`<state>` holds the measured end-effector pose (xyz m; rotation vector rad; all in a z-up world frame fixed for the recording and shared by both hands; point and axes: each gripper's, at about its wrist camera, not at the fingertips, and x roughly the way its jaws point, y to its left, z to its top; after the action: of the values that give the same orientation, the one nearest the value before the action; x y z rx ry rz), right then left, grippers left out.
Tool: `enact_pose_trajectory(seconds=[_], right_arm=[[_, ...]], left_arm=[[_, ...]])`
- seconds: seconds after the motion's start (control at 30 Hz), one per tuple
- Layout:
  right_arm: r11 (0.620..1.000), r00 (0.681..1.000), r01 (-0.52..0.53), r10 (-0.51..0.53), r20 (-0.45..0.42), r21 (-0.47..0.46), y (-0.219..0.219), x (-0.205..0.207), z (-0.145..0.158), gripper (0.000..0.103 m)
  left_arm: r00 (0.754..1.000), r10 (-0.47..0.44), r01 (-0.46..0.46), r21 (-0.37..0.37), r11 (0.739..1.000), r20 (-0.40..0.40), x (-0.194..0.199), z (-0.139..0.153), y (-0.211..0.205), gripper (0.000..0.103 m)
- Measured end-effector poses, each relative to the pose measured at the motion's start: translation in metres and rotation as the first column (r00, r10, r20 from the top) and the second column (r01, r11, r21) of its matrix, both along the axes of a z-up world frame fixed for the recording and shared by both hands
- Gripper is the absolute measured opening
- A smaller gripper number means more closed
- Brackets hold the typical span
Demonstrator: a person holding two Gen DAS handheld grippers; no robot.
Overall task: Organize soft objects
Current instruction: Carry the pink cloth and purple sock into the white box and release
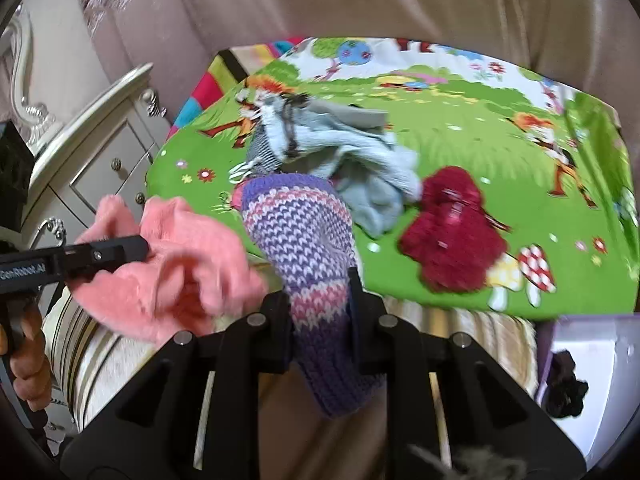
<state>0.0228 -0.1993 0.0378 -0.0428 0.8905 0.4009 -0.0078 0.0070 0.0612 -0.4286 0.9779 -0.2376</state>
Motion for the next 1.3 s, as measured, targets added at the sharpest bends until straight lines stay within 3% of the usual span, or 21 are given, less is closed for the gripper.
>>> enact_pose_trajectory(seconds=[0.23,0.47,0.9,1.2,1.3], right_arm=[[0.992,0.993,0.113,-0.114,0.026,0.052,-0.062,-0.028,0.012,0.025],[0.963,0.962,0.262,-0.266,0.054,0.069,-0.136,-0.05,0.02,0.025],[0.843,0.841,0.535,-0.538,0.057,0.062,-0.26,-0.08,0.018,0.025],[0.769,0.766,0.639,-0.638,0.075,0.019,-0.303,-0.093,0.015,0.026],[0.752,0.749,0.66,-0.657,0.085,0.0,-0.311,-0.094,0.014,0.026]], left_arm=[[0.984,-0.167,0.164,0.043,0.986,0.066,0.0,0.029,-0.073,0.012],[0.943,-0.314,0.308,0.067,0.949,0.107,0.004,0.048,-0.149,0.012],[0.852,-0.51,0.498,0.119,0.859,0.118,0.014,0.046,-0.275,0.012],[0.81,-0.576,0.558,0.151,0.816,0.116,0.023,0.033,-0.334,0.012],[0.795,-0.597,0.578,0.165,0.799,0.107,0.028,0.026,-0.35,0.019]])
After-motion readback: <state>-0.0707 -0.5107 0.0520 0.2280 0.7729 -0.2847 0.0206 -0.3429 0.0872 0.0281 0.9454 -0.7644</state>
